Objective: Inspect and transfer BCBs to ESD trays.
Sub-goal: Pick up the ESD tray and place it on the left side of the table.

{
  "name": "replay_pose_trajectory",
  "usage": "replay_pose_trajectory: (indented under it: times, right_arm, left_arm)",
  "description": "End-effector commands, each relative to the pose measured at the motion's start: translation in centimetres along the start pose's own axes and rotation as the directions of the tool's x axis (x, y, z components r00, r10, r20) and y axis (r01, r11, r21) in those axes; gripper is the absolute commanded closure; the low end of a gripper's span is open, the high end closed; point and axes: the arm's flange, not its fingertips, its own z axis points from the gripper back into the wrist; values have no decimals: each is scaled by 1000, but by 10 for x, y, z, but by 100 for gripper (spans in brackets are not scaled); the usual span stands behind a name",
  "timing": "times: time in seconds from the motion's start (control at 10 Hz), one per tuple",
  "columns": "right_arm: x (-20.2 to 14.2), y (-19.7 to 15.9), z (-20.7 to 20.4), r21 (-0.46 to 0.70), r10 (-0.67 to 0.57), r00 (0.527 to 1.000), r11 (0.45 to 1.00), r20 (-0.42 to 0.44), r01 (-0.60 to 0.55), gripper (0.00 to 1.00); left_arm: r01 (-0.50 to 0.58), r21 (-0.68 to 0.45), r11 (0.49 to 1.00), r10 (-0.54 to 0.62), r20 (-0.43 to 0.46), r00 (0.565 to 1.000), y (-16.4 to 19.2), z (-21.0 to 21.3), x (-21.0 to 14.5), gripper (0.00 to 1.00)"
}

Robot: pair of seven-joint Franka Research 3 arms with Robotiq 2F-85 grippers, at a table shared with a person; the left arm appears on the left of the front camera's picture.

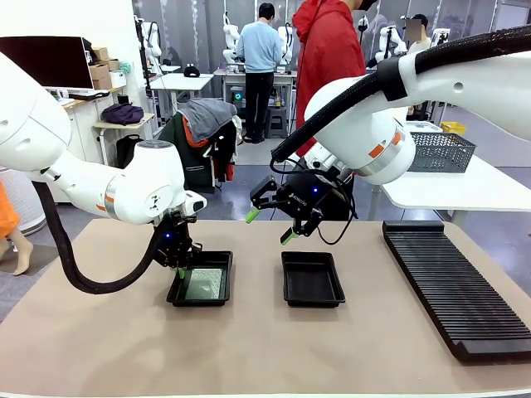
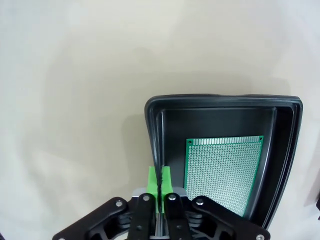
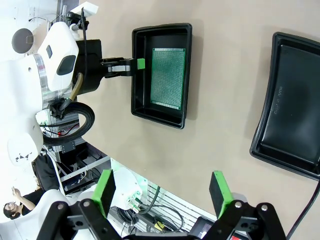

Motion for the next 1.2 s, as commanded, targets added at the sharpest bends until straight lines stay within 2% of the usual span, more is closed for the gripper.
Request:
replay_pose_trajectory:
  times: [0.0,0.6,0.7,0.8,1.1]
  right_arm:
    - [2,2,-2,-9,-17,1000,1000,-2,17,0]
    - [2,2,-2,-9,-17,1000,1000,-2,17,0]
    - [2,2,-2,-9,-17,1000,1000,-2,17,0]
    - [2,2,-2,-9,-17,1000,1000,-2,17,0]
    - [2,2,-2,-9,-17,1000,1000,-2,17,0]
  left_arm:
    - [9,10,1000,-9,4,1000,0,0,0,100]
    - [9,10,1000,-9,4,1000,0,0,0,100]
    - [1,0,1000,-1,0,1000,0,0,0,97]
    - [-18,-14,1000,19,22,1000,11,11,-2,97]
    - [19,-150,989,-10,60,998,50,35,-7,97]
